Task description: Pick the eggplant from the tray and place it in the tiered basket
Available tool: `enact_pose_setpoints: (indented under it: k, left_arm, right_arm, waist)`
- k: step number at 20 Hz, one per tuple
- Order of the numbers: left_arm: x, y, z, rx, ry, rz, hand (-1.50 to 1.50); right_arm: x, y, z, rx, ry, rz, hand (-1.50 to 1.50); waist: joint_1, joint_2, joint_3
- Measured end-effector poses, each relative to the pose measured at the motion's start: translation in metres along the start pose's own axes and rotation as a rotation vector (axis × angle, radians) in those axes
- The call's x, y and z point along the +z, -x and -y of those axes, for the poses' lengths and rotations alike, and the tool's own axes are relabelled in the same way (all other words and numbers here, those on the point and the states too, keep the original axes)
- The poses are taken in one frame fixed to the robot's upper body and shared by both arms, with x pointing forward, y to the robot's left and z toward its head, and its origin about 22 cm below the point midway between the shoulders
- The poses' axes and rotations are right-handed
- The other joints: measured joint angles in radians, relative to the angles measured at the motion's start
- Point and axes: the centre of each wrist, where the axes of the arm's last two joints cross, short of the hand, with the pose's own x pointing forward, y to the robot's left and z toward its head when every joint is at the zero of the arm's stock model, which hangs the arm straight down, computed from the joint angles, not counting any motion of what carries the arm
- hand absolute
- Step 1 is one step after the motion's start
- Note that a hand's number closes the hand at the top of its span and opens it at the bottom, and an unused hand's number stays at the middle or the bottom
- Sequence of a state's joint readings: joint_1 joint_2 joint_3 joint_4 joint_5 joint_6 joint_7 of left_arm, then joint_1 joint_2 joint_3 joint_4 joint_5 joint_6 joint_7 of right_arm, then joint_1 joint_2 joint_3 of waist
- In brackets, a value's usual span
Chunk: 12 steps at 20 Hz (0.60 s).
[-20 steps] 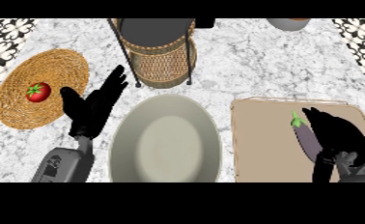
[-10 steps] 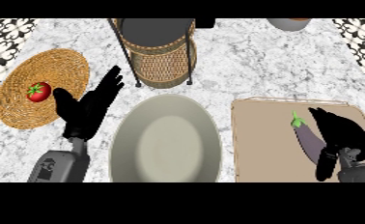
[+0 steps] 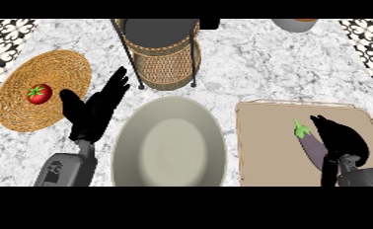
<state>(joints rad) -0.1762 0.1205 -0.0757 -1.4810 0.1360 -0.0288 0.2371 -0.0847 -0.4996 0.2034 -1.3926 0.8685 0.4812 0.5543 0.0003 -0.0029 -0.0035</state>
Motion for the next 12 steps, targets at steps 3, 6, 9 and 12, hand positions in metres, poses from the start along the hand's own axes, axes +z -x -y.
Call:
enact_pose_setpoints:
  k: [3,6,9,12]
  left_arm:
    - [0.0021,-0.003,-0.0021,-0.005,0.002,-0.001,0.0]
    - [0.0006,-0.0009,0.0006,-0.006,-0.002,0.0,0.0]
    - [0.0028,0.0032,-0.0013,-0.003,0.0,0.002,0.0]
    - [0.003,-0.0005,-0.0039,-0.003,0.002,-0.001,0.0]
  right_arm:
    - [-0.003,0.0041,0.0018,-0.014,-0.002,0.036,1.5]
    - [-0.0011,0.0061,-0.0008,-0.005,0.011,0.073,1.5]
    - [-0.0044,0.0051,-0.002,0.002,0.027,0.084,1.5]
    - [-0.0016,0.0008,-0.0019,0.008,0.051,0.092,1.5]
  waist:
    - [0.001,-0.006,-0.01]
    - [-0.001,-0.007,-0.013]
    - [-0.001,-0.008,-0.017]
    - [-0.003,-0.008,-0.017]
